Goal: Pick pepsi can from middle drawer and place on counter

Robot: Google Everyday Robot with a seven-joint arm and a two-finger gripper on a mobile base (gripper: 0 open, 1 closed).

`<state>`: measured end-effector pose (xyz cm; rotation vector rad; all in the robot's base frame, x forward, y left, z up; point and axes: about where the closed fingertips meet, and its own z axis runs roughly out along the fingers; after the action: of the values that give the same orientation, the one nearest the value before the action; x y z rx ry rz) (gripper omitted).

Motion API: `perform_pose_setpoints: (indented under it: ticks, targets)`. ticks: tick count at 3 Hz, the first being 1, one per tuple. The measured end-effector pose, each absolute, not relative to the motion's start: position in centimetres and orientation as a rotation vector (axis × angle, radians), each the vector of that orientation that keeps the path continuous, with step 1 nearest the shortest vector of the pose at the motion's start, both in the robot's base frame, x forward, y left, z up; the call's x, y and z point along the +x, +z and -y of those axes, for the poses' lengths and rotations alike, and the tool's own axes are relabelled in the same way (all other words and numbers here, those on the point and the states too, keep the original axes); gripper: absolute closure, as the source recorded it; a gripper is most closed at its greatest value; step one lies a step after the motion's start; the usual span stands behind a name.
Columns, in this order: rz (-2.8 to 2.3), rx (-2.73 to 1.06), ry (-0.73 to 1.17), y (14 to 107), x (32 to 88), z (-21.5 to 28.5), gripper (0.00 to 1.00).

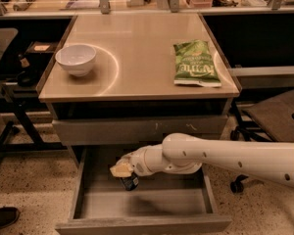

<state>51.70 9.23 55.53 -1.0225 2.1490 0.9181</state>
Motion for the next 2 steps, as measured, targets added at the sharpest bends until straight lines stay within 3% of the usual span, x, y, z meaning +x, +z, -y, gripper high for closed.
perform_pose_setpoints:
  ticks: [2]
  targets:
    - [-2.164, -0.895, 0.906, 59.3, 49.6, -7.1, 1.0]
